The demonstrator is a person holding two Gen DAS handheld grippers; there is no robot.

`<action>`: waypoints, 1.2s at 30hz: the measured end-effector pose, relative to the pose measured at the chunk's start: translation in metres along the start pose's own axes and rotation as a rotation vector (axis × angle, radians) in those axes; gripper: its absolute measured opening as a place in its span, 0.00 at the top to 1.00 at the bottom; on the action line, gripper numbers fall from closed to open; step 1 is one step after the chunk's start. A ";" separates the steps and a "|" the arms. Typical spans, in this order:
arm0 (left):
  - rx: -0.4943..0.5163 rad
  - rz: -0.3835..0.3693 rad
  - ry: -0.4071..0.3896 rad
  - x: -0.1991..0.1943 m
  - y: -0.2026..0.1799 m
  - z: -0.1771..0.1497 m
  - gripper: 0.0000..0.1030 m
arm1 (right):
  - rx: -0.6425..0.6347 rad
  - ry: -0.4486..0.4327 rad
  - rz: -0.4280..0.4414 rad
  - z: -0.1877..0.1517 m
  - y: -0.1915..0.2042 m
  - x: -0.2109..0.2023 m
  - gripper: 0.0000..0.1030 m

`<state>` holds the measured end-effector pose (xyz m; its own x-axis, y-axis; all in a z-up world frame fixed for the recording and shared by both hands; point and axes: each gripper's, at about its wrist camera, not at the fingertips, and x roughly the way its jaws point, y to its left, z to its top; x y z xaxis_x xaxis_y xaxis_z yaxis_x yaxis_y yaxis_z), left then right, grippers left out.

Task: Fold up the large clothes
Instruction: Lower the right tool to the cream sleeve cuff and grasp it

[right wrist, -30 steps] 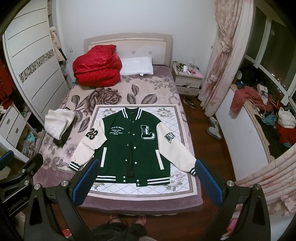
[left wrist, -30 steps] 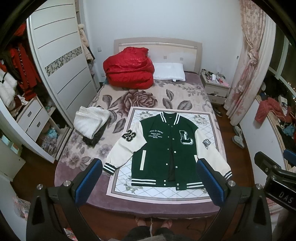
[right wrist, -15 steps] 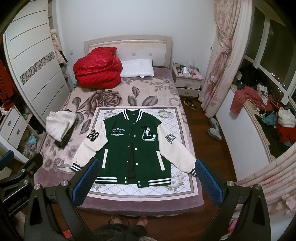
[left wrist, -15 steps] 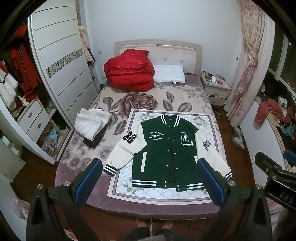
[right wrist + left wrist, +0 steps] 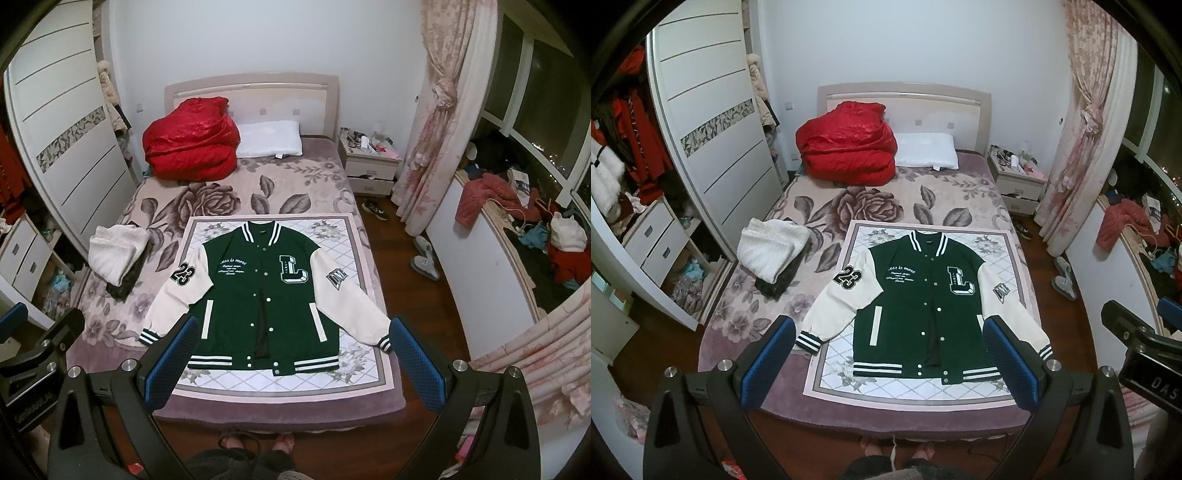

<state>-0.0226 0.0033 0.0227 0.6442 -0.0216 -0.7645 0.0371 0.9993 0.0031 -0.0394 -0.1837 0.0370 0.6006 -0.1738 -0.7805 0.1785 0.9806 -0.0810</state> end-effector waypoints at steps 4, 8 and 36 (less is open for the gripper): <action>0.007 0.024 -0.016 0.011 0.005 0.001 0.00 | 0.011 -0.010 -0.003 -0.002 0.000 0.001 0.00; 0.020 0.085 -0.083 0.034 0.012 0.008 0.00 | 0.052 -0.054 0.000 0.007 0.001 0.017 0.00; 0.280 0.357 0.454 0.616 -0.040 -0.222 0.00 | 0.133 0.642 0.002 -0.234 -0.030 0.716 0.28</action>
<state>0.2031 -0.0433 -0.5910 0.2682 0.3879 -0.8818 0.1178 0.8953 0.4297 0.2025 -0.3165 -0.6646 0.0240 -0.0433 -0.9988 0.2980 0.9540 -0.0342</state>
